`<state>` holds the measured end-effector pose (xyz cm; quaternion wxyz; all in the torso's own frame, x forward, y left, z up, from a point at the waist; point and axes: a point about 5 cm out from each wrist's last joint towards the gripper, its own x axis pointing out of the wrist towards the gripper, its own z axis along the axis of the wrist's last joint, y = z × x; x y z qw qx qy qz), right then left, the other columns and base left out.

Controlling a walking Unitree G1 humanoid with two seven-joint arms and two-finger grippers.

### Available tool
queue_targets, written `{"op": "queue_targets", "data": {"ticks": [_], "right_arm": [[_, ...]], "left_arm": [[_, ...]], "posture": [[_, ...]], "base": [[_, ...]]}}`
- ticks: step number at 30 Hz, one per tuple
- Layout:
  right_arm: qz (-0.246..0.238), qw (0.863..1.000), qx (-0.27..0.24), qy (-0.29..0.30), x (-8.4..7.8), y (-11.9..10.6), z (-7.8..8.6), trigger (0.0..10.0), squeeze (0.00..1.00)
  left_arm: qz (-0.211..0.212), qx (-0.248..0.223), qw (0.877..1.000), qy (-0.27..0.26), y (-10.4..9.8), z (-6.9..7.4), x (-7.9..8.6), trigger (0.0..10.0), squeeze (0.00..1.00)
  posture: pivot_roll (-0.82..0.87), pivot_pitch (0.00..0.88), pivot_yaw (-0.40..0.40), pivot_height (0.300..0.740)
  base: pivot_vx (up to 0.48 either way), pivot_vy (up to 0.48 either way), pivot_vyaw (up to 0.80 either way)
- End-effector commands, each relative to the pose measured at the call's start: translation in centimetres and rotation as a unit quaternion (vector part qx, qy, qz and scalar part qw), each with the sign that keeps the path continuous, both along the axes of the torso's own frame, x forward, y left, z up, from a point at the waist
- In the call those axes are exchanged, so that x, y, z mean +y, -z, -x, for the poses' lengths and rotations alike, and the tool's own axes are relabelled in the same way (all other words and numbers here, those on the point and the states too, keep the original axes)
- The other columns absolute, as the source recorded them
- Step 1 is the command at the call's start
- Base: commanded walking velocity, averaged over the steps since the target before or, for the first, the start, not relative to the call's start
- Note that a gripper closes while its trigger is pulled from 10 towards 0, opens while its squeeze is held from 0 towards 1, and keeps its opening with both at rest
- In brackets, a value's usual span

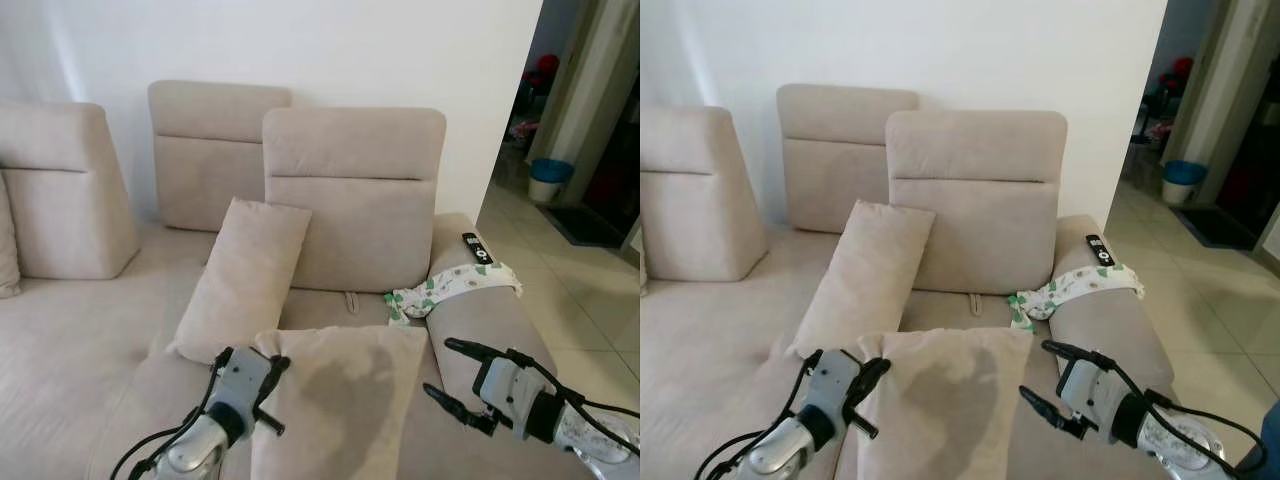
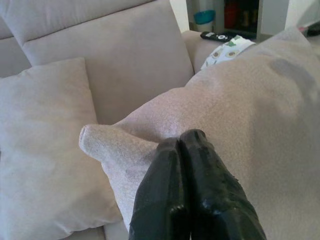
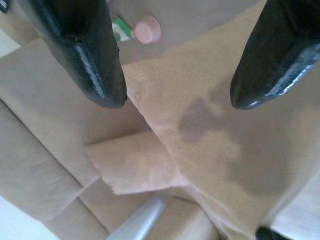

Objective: Move the pillow to the sofa from floor

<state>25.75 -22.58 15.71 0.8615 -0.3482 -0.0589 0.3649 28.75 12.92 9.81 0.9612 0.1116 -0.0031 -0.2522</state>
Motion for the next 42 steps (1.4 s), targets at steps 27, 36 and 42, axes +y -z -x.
{"op": "queue_targets", "data": {"ticks": [27, 36, 42], "right_arm": [[0.009, 0.993, -0.034, 0.115, -6.3, -0.1, -2.9, 10.0, 0.0], [0.004, 0.994, -0.029, 0.109, -4.9, 0.2, -5.3, 10.0, 0.0], [-0.013, 0.998, 0.005, 0.059, -2.6, 1.5, -5.9, 10.0, 0.0]], "left_arm": [[-0.025, -0.039, 0.998, 0.051, -0.9, 2.4, 1.6, 10.0, 0.0], [-0.035, -0.034, 0.998, 0.047, -0.6, 4.0, 2.4, 10.0, 0.0], [-0.042, -0.03, 0.998, 0.047, -0.5, 4.7, 2.6, 10.0, 0.0]], "posture": [[0.02, 0.076, 0.0, 0.728], [0.06, 0.129, -0.009, 0.728], [0.09, 0.145, -0.01, 0.728]], "base": [[0.0, 0.0, 0.0], [0.0, 0.0, 0.0], [0.0, 0.0, 0.0]]}}
